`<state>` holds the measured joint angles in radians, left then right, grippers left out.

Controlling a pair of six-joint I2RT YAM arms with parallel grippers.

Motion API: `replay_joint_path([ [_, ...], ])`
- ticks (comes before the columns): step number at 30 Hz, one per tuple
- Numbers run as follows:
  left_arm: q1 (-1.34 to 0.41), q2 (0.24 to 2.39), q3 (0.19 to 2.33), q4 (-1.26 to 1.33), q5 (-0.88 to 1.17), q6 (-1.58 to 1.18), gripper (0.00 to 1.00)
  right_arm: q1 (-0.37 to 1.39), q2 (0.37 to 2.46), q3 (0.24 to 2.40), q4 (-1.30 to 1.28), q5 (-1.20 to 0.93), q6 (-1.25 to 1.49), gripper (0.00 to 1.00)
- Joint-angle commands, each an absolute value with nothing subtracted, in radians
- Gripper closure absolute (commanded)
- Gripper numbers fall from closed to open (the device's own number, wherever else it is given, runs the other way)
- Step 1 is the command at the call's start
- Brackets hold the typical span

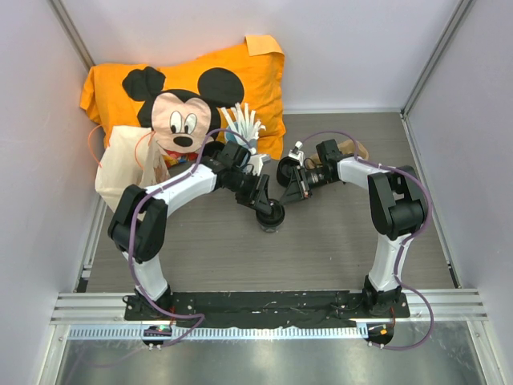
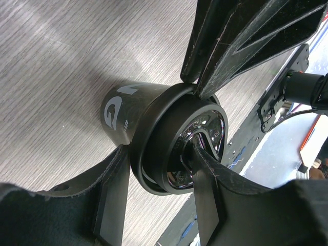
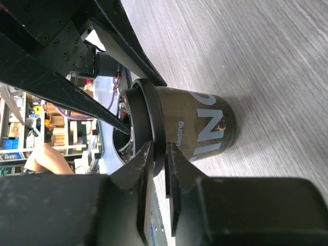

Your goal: Pack the takeout coffee

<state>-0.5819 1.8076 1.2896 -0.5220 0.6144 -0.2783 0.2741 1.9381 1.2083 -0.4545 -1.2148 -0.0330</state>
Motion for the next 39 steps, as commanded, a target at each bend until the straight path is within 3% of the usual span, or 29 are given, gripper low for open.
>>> replay_joint_path([
  [1, -0.618, 1.93, 1.241, -0.572, 0.35, -0.167, 0.56, 0.345, 1.953, 1.21, -0.495, -1.114, -0.086, 0.78],
  [5, -0.617, 1.939, 1.241, -0.572, 0.35, -0.169, 0.57, 0.341, 1.928, 1.253, -0.522, -1.12, -0.092, 0.62],
  [11, -0.615, 1.936, 1.232, -0.568, 0.328, -0.173, 0.59, 0.276, 1.887, 1.276, -0.592, -1.178, -0.107, 0.49],
  [20, -0.606, 1.951, 1.243, -0.569, 0.333, -0.184, 0.59, 0.238, 1.882, 1.226, -0.876, -1.293, -0.394, 0.45],
  [32, -0.604, 1.948, 1.243, -0.563, 0.344, -0.167, 0.6, 0.236, 1.962, 1.359, -0.908, -1.299, -0.406, 0.45],
  [39, -0.604, 1.947, 1.241, -0.558, 0.333, -0.167, 0.61, 0.238, 1.948, 1.296, -0.907, -1.224, -0.428, 0.45],
])
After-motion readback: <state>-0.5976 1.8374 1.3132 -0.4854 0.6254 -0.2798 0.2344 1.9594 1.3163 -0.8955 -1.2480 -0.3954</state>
